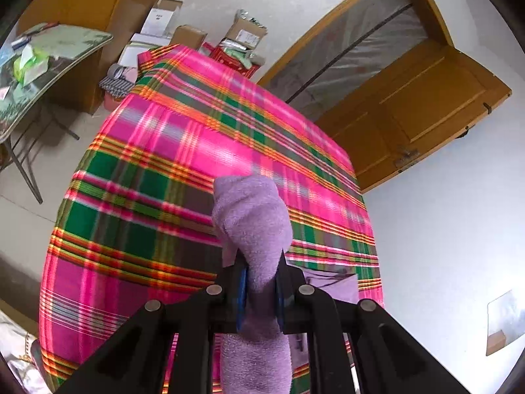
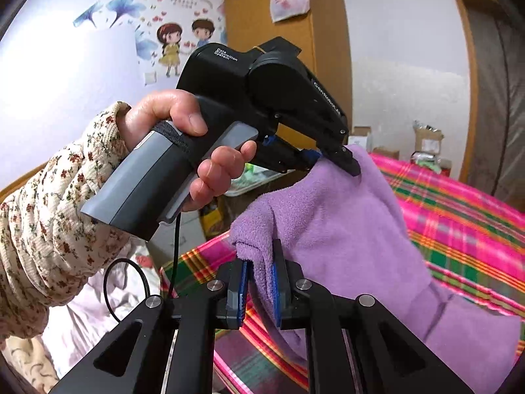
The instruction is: Fold clothes
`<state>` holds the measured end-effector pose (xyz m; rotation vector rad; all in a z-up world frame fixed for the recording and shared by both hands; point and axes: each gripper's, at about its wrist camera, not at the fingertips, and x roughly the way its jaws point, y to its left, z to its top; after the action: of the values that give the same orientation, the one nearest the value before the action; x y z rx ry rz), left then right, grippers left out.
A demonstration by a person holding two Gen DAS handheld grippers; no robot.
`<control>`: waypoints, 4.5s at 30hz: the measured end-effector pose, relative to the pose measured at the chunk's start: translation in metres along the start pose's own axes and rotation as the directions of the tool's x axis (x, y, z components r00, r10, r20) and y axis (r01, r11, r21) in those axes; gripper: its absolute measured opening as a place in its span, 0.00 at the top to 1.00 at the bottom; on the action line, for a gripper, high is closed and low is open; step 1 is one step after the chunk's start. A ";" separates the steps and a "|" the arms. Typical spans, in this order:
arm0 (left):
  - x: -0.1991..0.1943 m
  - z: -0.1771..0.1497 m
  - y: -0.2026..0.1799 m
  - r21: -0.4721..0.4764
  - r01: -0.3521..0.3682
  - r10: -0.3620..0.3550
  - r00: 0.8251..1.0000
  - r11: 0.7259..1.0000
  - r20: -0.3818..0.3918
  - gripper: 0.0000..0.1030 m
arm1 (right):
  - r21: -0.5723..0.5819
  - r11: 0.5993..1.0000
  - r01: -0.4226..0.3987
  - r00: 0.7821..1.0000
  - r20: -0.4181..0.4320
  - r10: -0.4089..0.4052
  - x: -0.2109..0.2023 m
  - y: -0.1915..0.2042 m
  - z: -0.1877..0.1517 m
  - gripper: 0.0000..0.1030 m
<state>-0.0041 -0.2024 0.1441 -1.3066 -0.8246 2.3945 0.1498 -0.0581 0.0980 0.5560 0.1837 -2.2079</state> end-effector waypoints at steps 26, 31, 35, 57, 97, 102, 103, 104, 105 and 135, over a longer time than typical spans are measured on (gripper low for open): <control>0.095 -0.017 -0.169 0.175 0.011 0.014 0.990 0.985 -0.142 0.86 | 0.260 0.958 0.122 0.975 0.148 -0.165 -0.151 -0.117 -0.047 0.88; 0.124 -0.026 -0.191 0.192 0.013 0.025 0.980 0.981 -0.198 0.86 | 0.305 0.940 0.152 0.970 0.137 -0.201 -0.167 -0.133 -0.059 0.88; 0.147 -0.033 -0.202 0.198 0.010 0.039 0.970 0.980 -0.239 0.86 | 0.366 0.914 0.173 0.966 0.117 -0.230 -0.179 -0.149 -0.072 0.88; 0.252 -0.064 -0.227 0.244 -0.033 0.130 0.909 0.969 -0.395 0.80 | 0.525 0.795 0.304 0.941 -0.037 -0.336 -0.193 -0.205 -0.135 0.88; 0.121 -0.111 -0.074 0.010 0.056 -0.052 0.972 0.998 -0.227 0.73 | 0.697 0.689 0.199 0.977 -0.089 -0.192 -0.177 -0.297 -0.143 0.64; 0.122 -0.118 -0.068 -0.008 0.076 -0.076 0.971 0.997 -0.225 0.73 | 0.722 0.667 0.186 0.983 -0.137 -0.126 -0.154 -0.308 -0.146 0.90; 0.122 -0.119 -0.067 -0.015 0.074 -0.075 0.971 0.997 -0.227 0.73 | 0.718 0.671 0.185 0.983 -0.138 -0.124 -0.154 -0.306 -0.145 0.90; 0.124 -0.120 -0.068 -0.011 0.072 -0.073 0.971 0.997 -0.230 0.73 | 0.709 0.680 0.187 0.982 -0.136 -0.129 -0.156 -0.303 -0.142 0.91; 0.125 -0.120 -0.069 -0.001 0.070 -0.069 0.970 0.998 -0.233 0.73 | 0.705 0.685 0.184 0.983 -0.126 -0.135 -0.160 -0.301 -0.140 0.91; 0.130 -0.120 -0.068 0.067 -0.002 0.018 0.971 0.998 -0.240 0.65 | 0.341 0.836 0.430 0.880 -0.365 -0.303 -0.050 -0.349 -0.068 0.83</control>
<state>0.0241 -0.0415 0.0475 -1.5381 -0.6653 2.1928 -0.0661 0.2227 0.0411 1.1814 -0.0310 -2.5481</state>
